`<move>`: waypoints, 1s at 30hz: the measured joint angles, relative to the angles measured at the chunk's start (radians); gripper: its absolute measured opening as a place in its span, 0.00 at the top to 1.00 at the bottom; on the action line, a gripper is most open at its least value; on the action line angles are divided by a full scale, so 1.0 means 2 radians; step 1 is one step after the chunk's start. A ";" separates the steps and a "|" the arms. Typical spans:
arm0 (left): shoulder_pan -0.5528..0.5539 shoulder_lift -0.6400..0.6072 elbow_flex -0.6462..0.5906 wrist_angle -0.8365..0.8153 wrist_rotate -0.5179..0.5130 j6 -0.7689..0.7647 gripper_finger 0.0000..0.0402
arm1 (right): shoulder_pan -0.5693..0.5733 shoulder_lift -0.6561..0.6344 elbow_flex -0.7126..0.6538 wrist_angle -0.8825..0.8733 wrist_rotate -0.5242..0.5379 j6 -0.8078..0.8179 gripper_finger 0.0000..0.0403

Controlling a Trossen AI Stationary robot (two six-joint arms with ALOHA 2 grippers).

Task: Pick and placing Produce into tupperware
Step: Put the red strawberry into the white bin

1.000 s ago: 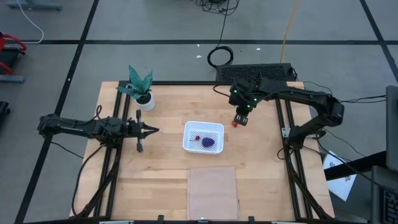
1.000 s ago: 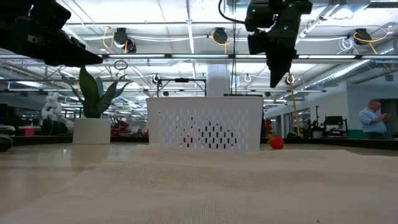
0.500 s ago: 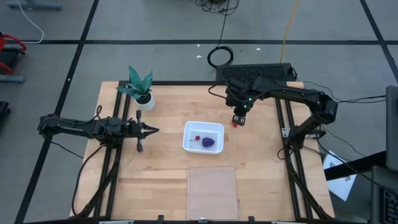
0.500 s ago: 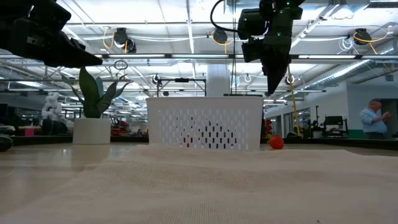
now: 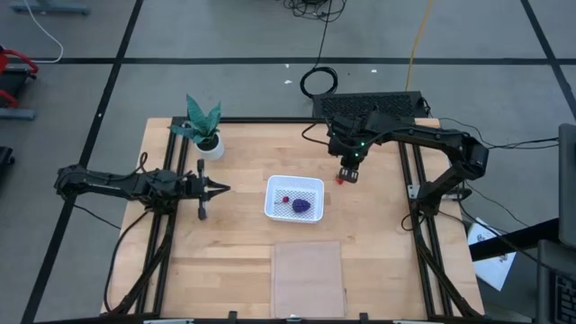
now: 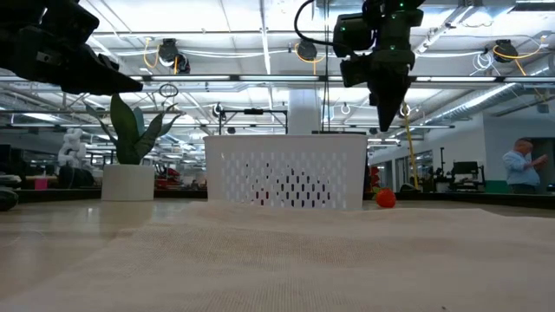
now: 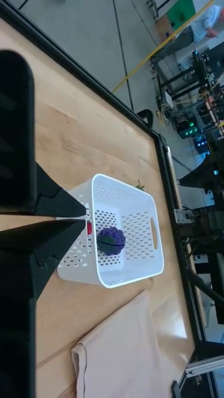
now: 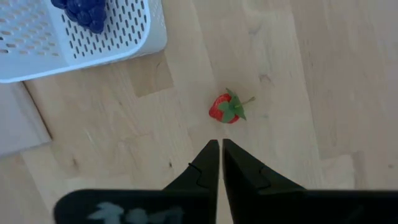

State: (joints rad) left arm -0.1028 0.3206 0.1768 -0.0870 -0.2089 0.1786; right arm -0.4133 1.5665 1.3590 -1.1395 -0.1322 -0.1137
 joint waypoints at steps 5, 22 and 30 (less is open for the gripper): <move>0.000 0.000 0.000 0.000 0.000 0.000 0.95 | 0.001 0.000 0.000 0.002 0.000 0.011 0.80; 0.000 0.000 0.000 0.000 0.000 -0.002 0.95 | 0.000 0.000 -0.080 0.061 0.016 0.081 0.28; 0.000 0.000 0.000 0.000 0.000 -0.002 0.95 | -0.013 0.000 -0.135 0.160 0.016 0.113 0.25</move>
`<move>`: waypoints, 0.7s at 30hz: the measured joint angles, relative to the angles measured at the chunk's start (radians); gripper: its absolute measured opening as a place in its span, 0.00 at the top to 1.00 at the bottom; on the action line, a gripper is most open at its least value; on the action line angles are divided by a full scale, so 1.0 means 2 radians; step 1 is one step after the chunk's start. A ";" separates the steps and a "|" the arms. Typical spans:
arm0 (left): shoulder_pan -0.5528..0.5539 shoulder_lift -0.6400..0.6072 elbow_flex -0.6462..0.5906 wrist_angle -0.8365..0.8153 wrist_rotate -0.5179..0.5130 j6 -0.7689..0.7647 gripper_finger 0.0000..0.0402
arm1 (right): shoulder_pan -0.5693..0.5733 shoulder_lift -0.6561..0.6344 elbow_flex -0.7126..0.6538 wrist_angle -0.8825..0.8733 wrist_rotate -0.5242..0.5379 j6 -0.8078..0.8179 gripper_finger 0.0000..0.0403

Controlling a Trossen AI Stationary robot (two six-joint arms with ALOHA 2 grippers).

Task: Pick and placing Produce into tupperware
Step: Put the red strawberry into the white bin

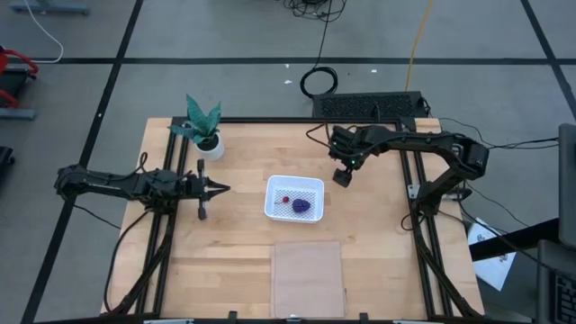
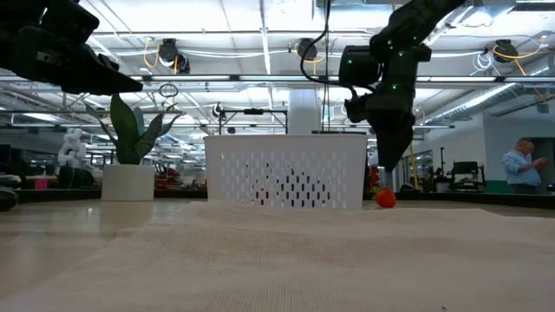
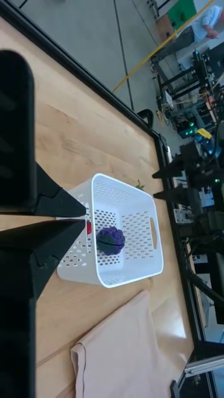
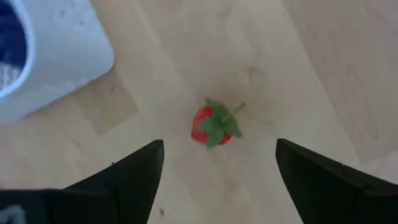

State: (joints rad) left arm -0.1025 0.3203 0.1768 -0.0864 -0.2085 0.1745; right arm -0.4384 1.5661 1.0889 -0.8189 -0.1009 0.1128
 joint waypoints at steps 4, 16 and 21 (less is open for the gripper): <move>0.000 0.000 0.000 0.000 0.000 0.000 0.95 | -0.004 0.000 -0.021 0.038 0.001 0.023 0.25; 0.000 0.000 0.000 0.000 0.000 0.002 0.95 | -0.003 0.000 -0.063 0.076 0.000 0.068 0.25; 0.000 0.000 0.000 0.000 0.000 0.002 0.95 | -0.003 0.004 -0.071 0.095 0.000 0.073 0.25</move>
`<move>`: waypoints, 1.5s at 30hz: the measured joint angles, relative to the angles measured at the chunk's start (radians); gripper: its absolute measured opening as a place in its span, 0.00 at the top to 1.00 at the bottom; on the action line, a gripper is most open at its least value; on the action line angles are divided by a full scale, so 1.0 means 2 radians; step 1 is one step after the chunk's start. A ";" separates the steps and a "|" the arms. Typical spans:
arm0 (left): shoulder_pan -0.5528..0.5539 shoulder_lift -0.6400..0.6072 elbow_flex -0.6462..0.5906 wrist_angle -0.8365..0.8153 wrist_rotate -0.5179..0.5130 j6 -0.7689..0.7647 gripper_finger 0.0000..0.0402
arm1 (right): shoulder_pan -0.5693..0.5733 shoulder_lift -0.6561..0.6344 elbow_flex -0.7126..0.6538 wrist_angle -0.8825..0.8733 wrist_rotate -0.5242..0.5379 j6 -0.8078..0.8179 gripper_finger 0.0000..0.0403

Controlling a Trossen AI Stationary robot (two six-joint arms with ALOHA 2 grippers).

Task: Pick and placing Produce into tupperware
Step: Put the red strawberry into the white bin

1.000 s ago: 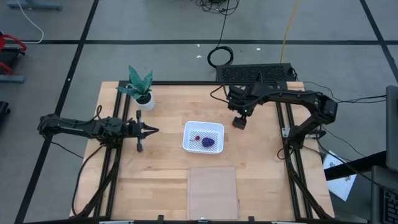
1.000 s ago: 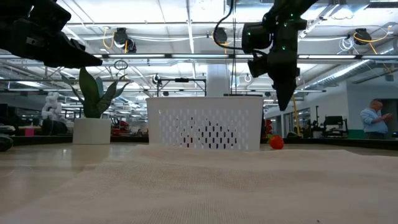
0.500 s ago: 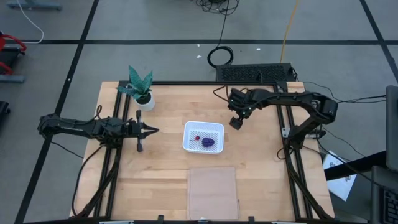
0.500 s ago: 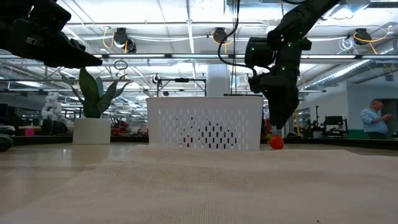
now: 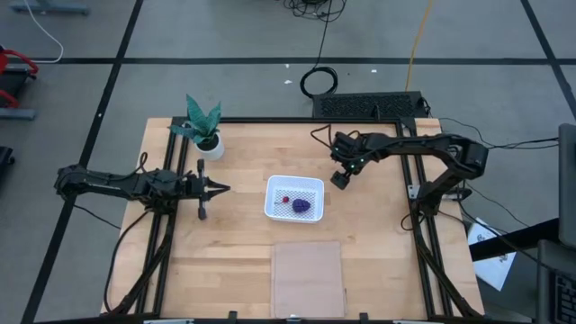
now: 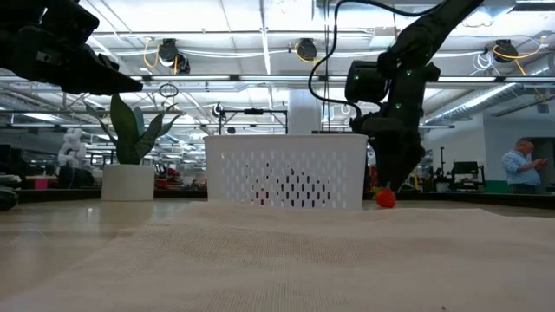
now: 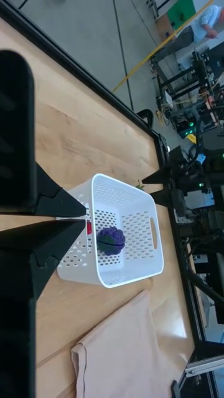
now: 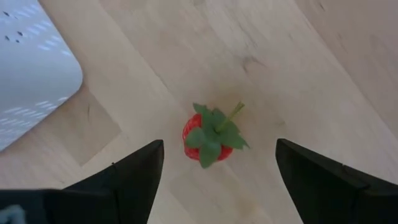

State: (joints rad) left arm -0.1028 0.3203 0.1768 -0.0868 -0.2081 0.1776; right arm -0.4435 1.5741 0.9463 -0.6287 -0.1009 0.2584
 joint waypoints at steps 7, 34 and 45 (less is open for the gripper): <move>0.000 0.000 0.000 0.000 0.000 0.000 0.95 | 0.000 0.039 0.000 0.025 0.000 -0.001 0.25; 0.000 0.000 0.000 -0.012 0.000 0.000 0.95 | 0.003 0.069 0.052 -0.008 -0.005 -0.055 0.74; 0.000 0.000 -0.001 -0.023 0.000 -0.002 0.95 | 0.015 0.068 0.056 -0.021 -0.005 -0.070 0.85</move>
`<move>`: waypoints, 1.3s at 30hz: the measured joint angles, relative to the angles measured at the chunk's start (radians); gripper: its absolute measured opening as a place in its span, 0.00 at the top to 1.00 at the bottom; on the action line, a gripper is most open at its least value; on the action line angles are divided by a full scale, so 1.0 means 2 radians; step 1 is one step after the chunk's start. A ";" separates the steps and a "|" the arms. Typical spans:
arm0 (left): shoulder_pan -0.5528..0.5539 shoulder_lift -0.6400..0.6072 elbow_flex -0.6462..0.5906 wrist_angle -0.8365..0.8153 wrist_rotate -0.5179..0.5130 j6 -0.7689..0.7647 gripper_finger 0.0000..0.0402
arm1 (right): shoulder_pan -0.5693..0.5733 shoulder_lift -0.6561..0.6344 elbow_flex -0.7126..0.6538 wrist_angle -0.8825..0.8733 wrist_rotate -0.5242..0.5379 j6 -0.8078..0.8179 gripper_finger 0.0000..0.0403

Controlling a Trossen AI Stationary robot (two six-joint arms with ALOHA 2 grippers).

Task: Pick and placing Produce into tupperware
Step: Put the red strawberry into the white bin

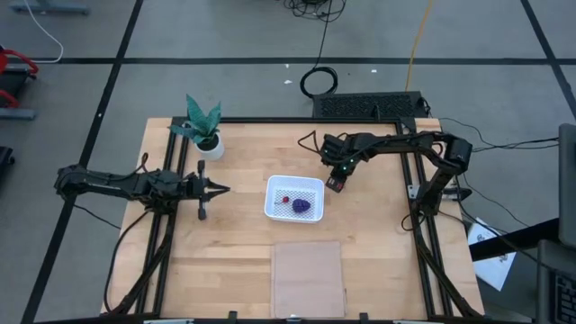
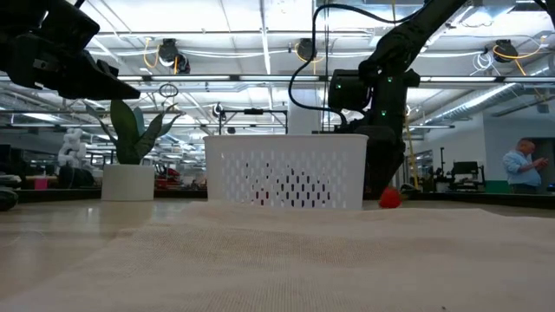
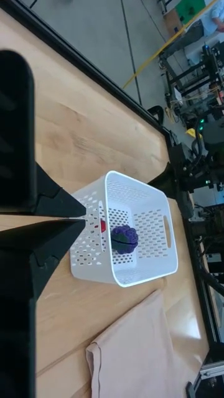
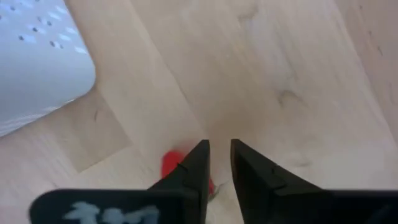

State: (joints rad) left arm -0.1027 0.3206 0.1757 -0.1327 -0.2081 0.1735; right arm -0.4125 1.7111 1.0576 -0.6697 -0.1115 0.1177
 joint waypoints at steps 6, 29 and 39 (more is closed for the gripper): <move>0.000 0.000 0.000 0.000 0.000 -0.001 0.95 | 0.001 0.000 0.000 0.000 0.000 -0.005 0.69; 0.000 0.000 0.000 0.000 0.000 -0.003 0.95 | 0.041 -0.069 0.001 -0.027 -0.023 -0.223 0.12; 0.000 0.000 0.000 -0.001 0.000 -0.002 0.95 | 0.070 -0.065 -0.006 -0.020 -0.008 -0.205 0.15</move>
State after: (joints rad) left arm -0.1028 0.3206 0.1757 -0.1345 -0.2077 0.1688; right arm -0.2726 1.5818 1.0458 -0.7090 -0.1268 -0.2924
